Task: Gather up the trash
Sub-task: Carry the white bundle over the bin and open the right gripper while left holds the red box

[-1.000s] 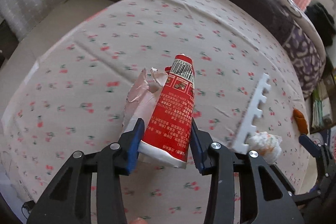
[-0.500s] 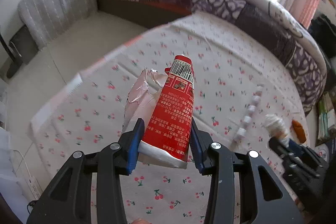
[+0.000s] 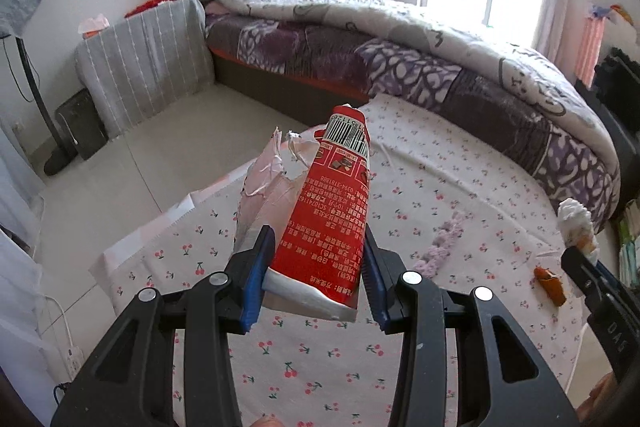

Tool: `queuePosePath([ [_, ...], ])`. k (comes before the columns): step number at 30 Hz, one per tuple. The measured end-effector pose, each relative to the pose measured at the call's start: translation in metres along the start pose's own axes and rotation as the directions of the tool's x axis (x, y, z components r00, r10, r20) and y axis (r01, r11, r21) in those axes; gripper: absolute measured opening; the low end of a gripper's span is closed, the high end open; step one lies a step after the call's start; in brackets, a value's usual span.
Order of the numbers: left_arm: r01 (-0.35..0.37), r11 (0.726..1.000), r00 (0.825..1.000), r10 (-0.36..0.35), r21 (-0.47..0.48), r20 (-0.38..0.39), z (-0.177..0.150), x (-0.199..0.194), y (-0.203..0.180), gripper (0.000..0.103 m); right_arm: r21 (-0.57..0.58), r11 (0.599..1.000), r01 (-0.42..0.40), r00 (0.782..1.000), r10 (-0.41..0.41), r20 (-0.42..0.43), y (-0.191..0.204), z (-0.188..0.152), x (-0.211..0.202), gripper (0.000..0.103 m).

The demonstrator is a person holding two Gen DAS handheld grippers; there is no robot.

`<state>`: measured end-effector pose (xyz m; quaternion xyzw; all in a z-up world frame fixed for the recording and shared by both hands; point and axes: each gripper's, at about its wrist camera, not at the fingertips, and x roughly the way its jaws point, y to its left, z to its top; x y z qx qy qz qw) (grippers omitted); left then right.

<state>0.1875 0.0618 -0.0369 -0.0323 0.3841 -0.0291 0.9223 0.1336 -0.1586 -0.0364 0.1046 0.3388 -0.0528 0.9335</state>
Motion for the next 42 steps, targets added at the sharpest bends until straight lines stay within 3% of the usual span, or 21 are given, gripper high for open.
queuePosePath([
  [9,0.004,1.0,0.998,-0.004,-0.005,0.059,-0.009,-0.03,-0.03,0.043,0.015,0.998,0.064,0.996,-0.065,0.057,-0.02,0.0,-0.03,0.036],
  [15,0.016,0.999,0.994,-0.02,0.041,0.103,-0.014,-0.045,-0.056,0.043,0.042,0.994,0.099,0.991,-0.102,0.084,-0.036,0.0,-0.046,0.036],
  [42,0.205,0.968,0.968,-0.223,0.146,0.118,-0.038,-0.085,-0.152,0.038,0.079,0.965,0.251,0.961,-0.258,0.098,-0.113,-0.013,-0.101,0.036],
])
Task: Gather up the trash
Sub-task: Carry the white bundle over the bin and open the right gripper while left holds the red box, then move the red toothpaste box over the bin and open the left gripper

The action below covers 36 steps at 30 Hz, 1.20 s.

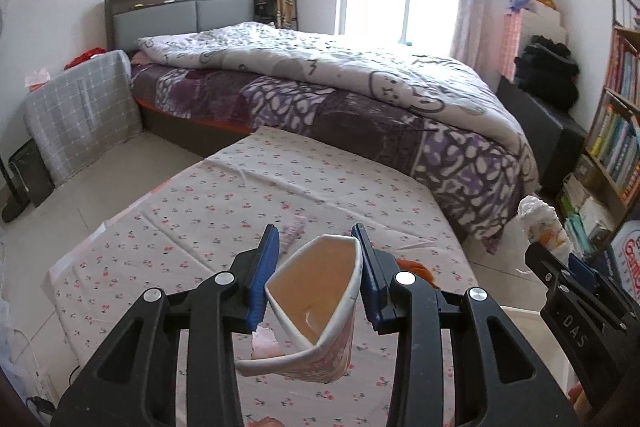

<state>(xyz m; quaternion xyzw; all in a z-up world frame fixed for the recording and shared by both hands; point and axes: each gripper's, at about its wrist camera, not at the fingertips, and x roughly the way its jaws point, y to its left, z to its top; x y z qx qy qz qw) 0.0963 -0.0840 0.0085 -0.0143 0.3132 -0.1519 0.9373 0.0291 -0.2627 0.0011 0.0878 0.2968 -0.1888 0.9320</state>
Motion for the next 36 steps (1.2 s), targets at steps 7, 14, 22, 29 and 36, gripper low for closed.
queuePosePath([
  [7,0.039,0.998,0.999,-0.039,0.041,0.003,-0.007,-0.006,-0.028,0.038,0.017,0.999,0.047,0.999,-0.047,-0.01,-0.029,-0.004,-0.007,0.036],
  [14,0.07,0.994,0.998,-0.07,0.089,-0.001,-0.015,-0.009,-0.053,0.038,0.026,0.995,0.098,0.993,-0.097,-0.061,-0.054,-0.009,-0.008,0.037],
  [22,0.129,0.983,0.992,-0.127,0.127,-0.025,-0.028,-0.012,-0.084,0.038,0.047,0.987,0.151,0.978,-0.142,-0.153,-0.082,-0.021,-0.008,0.04],
  [29,0.198,0.964,0.98,-0.191,0.178,-0.057,-0.043,-0.014,-0.118,0.038,0.097,0.965,0.245,0.954,-0.223,-0.198,-0.115,-0.027,-0.012,0.072],
  [36,0.308,0.932,0.948,-0.285,0.191,-0.14,-0.058,-0.011,-0.151,0.038,0.217,0.917,0.334,0.935,-0.292,-0.203,-0.159,-0.025,-0.02,0.088],
])
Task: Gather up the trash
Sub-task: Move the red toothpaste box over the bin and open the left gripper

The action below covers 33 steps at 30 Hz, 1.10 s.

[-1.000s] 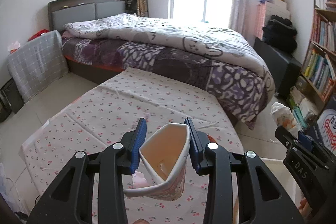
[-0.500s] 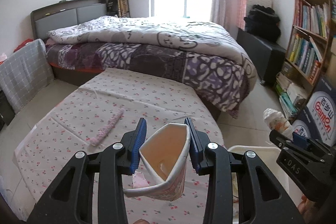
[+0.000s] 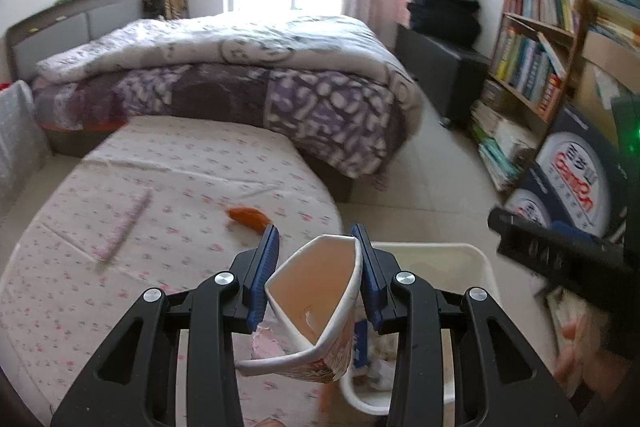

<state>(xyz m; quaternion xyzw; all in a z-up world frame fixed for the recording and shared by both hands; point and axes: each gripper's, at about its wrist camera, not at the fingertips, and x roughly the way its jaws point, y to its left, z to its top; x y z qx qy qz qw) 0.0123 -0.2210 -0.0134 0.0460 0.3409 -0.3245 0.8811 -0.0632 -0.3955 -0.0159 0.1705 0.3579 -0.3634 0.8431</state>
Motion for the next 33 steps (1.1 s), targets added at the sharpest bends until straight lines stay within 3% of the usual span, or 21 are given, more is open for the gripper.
queuePosePath([
  [5,0.1,0.995,0.993,-0.099,0.009,-0.056,-0.005,0.009,-0.021,0.038,0.076,0.997,0.02,1.0,-0.021,0.014,-0.022,0.005,-0.001,0.089],
  [8,0.183,0.983,0.978,-0.183,-0.002,-0.1,-0.009,0.015,-0.028,0.039,0.104,0.994,0.021,0.999,-0.024,0.023,-0.028,0.008,-0.002,0.09],
  [11,0.273,0.962,0.95,-0.273,-0.022,-0.15,-0.011,0.02,-0.033,0.048,0.133,0.991,0.015,0.999,-0.019,0.028,-0.032,0.01,-0.003,0.091],
  [12,0.291,0.956,0.943,-0.292,-0.026,-0.16,-0.013,0.021,-0.036,0.059,0.141,0.99,0.013,0.999,-0.017,0.029,-0.033,0.011,-0.003,0.091],
  [17,0.3,0.953,0.938,-0.301,-0.032,-0.171,-0.014,0.02,-0.032,0.063,0.165,0.986,0.002,0.999,-0.009,0.039,-0.031,0.013,-0.005,0.091],
  [22,0.243,0.968,0.953,-0.251,-0.068,-0.17,-0.012,0.021,-0.01,0.066,0.148,0.989,-0.01,0.999,0.005,0.035,-0.017,0.012,-0.005,0.093],
  [27,0.081,0.994,0.981,-0.091,-0.066,-0.171,-0.01,0.026,0.031,0.068,0.117,0.993,-0.028,0.999,0.025,0.028,0.005,0.013,-0.002,0.095],
  [30,-0.008,0.998,0.981,-0.005,-0.066,-0.195,-0.009,0.033,0.06,0.069,0.091,0.995,-0.045,0.999,0.044,0.012,0.021,0.012,0.002,0.095],
  [33,-0.101,0.991,0.968,0.076,-0.093,-0.239,-0.008,0.047,0.099,0.069,0.066,0.996,-0.061,0.998,0.061,0.003,0.039,0.011,0.005,0.095],
])
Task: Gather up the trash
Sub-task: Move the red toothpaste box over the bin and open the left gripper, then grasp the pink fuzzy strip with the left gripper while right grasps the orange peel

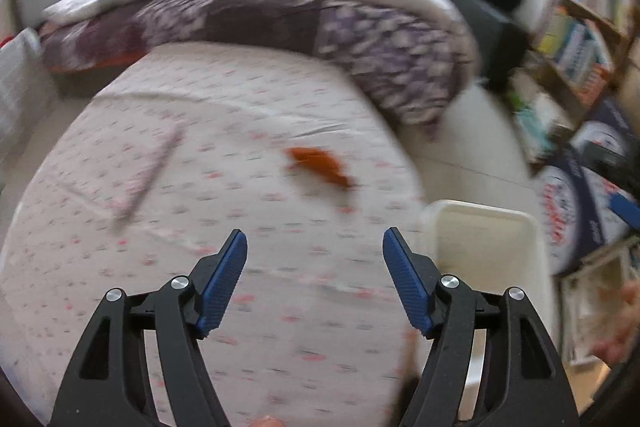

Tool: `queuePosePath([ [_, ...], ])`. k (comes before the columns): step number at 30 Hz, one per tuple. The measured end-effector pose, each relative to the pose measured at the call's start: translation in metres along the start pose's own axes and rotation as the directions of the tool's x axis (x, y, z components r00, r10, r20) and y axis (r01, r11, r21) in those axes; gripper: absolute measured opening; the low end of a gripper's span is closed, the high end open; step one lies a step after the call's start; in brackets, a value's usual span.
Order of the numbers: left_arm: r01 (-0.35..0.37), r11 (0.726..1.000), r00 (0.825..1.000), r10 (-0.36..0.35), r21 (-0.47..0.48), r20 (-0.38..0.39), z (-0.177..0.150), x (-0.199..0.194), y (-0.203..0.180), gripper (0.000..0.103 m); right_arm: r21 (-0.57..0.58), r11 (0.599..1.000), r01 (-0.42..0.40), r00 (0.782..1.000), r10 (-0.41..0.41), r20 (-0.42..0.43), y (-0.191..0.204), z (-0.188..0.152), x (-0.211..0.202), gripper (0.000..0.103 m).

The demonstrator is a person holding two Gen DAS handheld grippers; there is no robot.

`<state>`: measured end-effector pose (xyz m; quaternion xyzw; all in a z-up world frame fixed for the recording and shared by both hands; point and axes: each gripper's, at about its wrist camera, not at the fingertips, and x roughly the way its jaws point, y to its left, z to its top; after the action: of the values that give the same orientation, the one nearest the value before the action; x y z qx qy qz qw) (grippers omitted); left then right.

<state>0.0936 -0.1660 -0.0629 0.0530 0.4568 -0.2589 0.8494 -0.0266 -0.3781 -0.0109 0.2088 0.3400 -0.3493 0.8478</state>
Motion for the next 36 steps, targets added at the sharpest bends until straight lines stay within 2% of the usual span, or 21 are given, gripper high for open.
queuePosePath([
  [4,-0.1,0.994,0.995,0.098,-0.046,-0.035,0.014,0.02,0.05,0.069,-0.037,0.999,-0.024,0.999,0.023,-0.027,0.025,-0.004,0.01,0.095],
  [8,-0.195,0.98,0.98,0.193,-0.044,-0.047,0.027,0.04,0.096,0.069,-0.081,0.996,-0.044,0.998,0.041,-0.049,0.052,-0.009,0.022,0.095],
  [11,-0.234,0.968,0.971,0.228,-0.088,-0.076,0.031,0.062,0.132,0.069,-0.15,0.987,-0.055,0.997,0.046,-0.062,0.077,-0.015,0.037,0.096],
  [13,-0.226,0.966,0.972,0.214,-0.124,-0.1,0.034,0.077,0.151,0.069,-0.223,0.973,-0.061,0.996,0.045,-0.074,0.097,-0.023,0.05,0.096],
  [18,-0.202,0.969,0.975,0.184,-0.141,-0.126,0.038,0.098,0.169,0.069,-0.353,0.93,-0.102,0.989,0.057,-0.137,0.137,-0.04,0.084,0.096],
  [25,-0.165,0.981,0.978,0.15,-0.1,-0.143,0.046,0.12,0.173,0.069,-0.436,0.886,-0.158,0.977,0.075,-0.201,0.178,-0.052,0.135,0.096],
  [31,-0.132,0.985,0.981,0.114,-0.111,-0.155,0.057,0.138,0.181,0.069,-0.482,0.857,-0.18,0.968,0.067,-0.241,0.197,-0.059,0.168,0.095],
  [32,-0.129,0.985,0.981,0.109,-0.114,-0.162,0.059,0.142,0.181,0.069,-0.492,0.851,-0.185,0.967,0.069,-0.245,0.2,-0.06,0.172,0.091],
  [34,-0.141,0.985,0.98,0.124,-0.104,-0.158,0.061,0.147,0.18,0.069,-0.505,0.84,-0.198,0.959,0.061,-0.275,0.205,-0.063,0.18,0.064],
  [35,-0.148,0.984,0.979,0.132,-0.095,-0.157,0.062,0.148,0.179,0.069,-0.492,0.842,-0.22,0.954,0.08,-0.29,0.206,-0.064,0.182,0.054],
  [36,-0.154,0.984,0.978,0.138,-0.089,-0.157,0.063,0.149,0.178,0.069,-0.475,0.851,-0.224,0.955,0.094,-0.282,0.206,-0.062,0.181,0.039],
])
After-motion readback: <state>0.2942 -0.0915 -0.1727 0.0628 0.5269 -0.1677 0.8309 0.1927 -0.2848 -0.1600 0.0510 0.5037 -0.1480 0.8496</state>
